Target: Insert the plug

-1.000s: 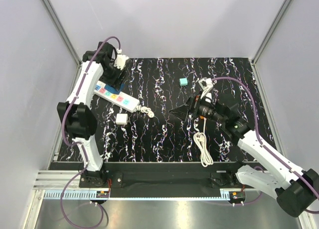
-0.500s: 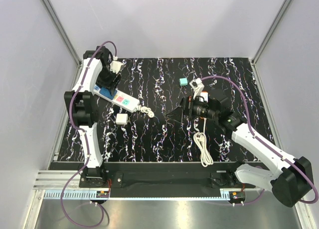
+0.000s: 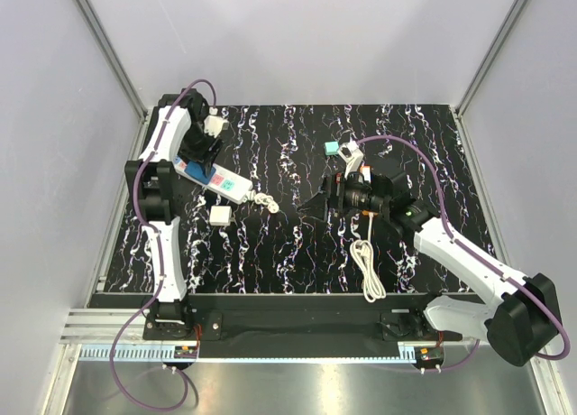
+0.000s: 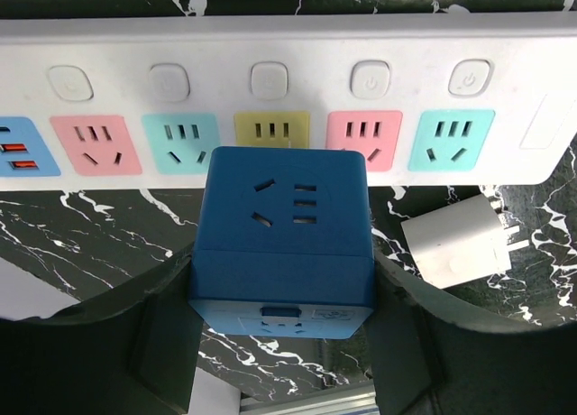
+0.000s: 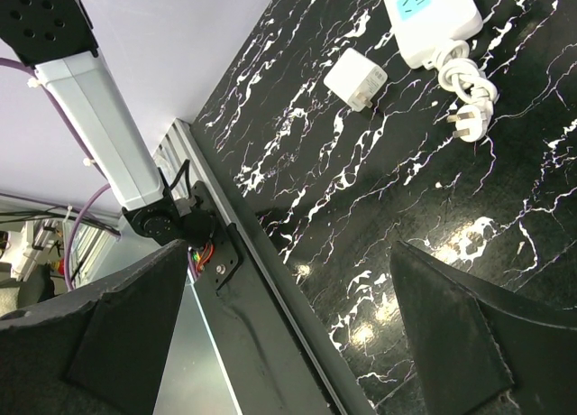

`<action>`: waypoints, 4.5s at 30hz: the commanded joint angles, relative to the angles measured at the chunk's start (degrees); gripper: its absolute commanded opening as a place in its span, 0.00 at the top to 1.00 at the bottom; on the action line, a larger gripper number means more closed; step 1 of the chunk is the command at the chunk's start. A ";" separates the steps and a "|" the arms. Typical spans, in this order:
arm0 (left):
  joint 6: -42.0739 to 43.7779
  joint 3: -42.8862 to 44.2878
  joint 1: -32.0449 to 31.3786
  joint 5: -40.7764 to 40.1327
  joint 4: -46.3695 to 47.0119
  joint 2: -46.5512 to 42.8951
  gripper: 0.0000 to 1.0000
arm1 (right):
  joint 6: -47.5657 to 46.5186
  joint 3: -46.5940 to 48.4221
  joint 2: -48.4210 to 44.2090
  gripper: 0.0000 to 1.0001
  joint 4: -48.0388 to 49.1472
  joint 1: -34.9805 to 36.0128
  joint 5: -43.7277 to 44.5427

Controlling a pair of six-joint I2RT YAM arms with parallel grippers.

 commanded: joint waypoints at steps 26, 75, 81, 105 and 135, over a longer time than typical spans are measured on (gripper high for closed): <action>1.01 0.96 -0.55 -6.52 -1.98 0.56 1.00 | -1.09 2.11 2.49 0.00 1.46 -0.10 -2.31; -19.00 -23.74 -8.98 64.12 19.71 -38.46 1.00 | -50.82 -7.04 6.97 0.00 48.40 1.22 -2.83; -20.60 -25.06 -13.02 67.12 21.23 -39.96 1.00 | -58.56 -3.79 5.13 0.00 48.05 4.29 -3.99; -23.50 -26.73 -16.63 63.96 22.28 -41.02 0.85 | -77.73 9.06 10.40 0.85 24.30 11.68 0.66; -27.56 -30.95 -10.40 49.65 33.81 -43.83 1.00 | -48.21 -1.30 3.05 0.08 39.97 11.94 12.29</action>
